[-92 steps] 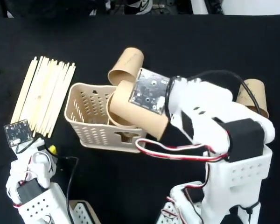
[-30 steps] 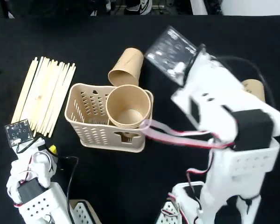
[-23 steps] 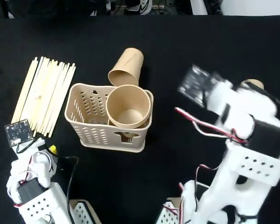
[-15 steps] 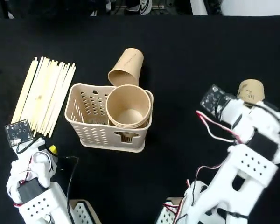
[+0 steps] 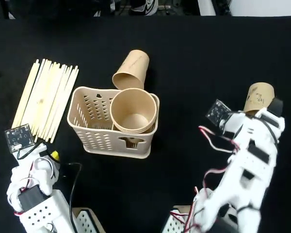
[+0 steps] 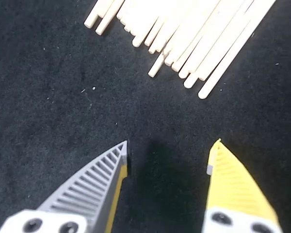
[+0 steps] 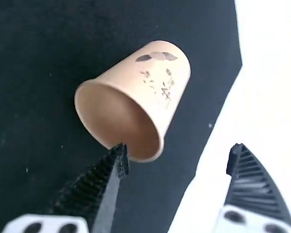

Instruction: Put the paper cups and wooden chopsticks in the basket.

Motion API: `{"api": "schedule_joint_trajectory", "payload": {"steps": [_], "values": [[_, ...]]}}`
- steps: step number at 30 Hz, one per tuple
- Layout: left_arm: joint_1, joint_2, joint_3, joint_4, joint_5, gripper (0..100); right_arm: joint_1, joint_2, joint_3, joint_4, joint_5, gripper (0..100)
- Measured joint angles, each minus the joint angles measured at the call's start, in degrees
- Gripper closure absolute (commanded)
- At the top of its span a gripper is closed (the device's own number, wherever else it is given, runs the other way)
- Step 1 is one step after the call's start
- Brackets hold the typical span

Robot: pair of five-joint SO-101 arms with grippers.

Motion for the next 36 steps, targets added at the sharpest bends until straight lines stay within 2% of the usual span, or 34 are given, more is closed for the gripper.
{"api": "schedule_joint_trajectory", "payload": {"steps": [6,13,14,20,30,36], "values": [[0.0,0.0,0.0,0.0,0.0,74,0.0,19.2,-11.0,-5.5,0.0,68.6],[0.0,0.0,0.0,0.0,0.0,74,0.1,33.0,-17.9,-15.6,0.0,97.8],[0.0,0.0,0.0,0.0,0.0,74,0.1,34.3,-18.2,-17.1,0.0,98.8],[0.0,0.0,0.0,0.0,0.0,74,0.4,37.5,-17.3,-29.4,0.0,98.7],[0.0,0.0,0.0,0.0,0.0,74,0.3,32.2,8.3,-64.1,0.2,98.7],[0.0,0.0,0.0,0.0,0.0,74,0.6,25.0,18.0,-70.2,-5.2,98.7]]}}
